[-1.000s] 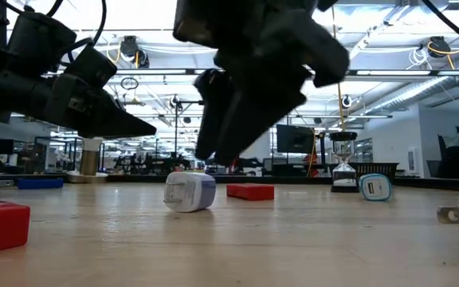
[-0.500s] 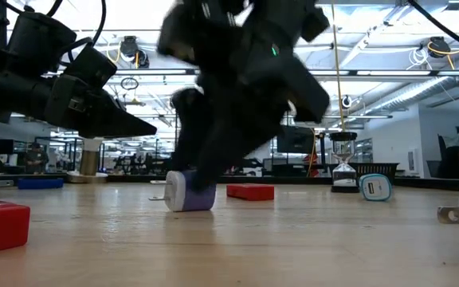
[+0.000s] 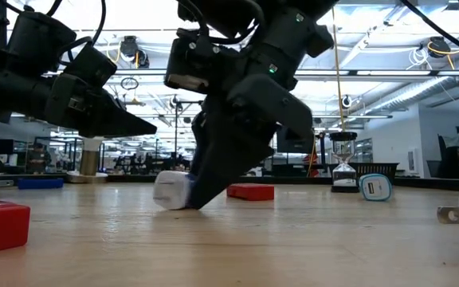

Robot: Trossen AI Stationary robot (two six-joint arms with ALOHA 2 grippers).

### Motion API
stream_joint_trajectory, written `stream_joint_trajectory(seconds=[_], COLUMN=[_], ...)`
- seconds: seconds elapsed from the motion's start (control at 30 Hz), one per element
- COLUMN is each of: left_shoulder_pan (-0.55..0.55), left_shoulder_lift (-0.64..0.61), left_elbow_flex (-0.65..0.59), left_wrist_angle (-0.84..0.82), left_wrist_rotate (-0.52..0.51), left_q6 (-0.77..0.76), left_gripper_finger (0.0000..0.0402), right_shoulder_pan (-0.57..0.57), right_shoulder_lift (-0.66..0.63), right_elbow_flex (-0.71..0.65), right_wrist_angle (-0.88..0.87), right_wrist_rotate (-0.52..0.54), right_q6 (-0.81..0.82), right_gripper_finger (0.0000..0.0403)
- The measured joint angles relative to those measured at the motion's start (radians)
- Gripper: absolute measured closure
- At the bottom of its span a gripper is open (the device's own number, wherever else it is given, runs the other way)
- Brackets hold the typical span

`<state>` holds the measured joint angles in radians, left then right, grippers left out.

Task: Pick & Place Office items
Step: Put the violet charger adapter into the black bin

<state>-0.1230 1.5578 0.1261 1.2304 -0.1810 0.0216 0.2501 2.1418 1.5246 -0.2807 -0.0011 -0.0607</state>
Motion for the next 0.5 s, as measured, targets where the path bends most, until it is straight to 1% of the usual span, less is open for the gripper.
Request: stream_joint_trajectory(seconds=[0.07,0.2,0.37,0.5], left_shoulder_pan=[0.000,0.000,0.000,0.000], left_shoulder_lift=[0.000,0.000,0.000,0.000], left_elbow_flex=[0.000,0.000,0.000,0.000], left_wrist_angle=[0.000,0.000,0.000,0.000], left_wrist_rotate=[0.000,0.000,-0.001,-0.001], left_q6=[0.000,0.000,0.000,0.000], left_gripper_finger=[0.0373,0.0373,0.0373,0.0373], right_shoulder_pan=[0.000,0.000,-0.002,0.001], right_shoulder_lift=[0.000,-0.003,-0.013,-0.013], right_elbow_flex=[-0.015,-0.097,-0.190,-0.246], right_wrist_angle=[0.035,0.203,0.360,0.478], right_wrist_rotate=[0.001,-0.001,0.001,0.050], right_q6=[0.007,0.016,0.038,0.058], right_gripper_finger=[0.0249,0.0287,0.0331,0.0357])
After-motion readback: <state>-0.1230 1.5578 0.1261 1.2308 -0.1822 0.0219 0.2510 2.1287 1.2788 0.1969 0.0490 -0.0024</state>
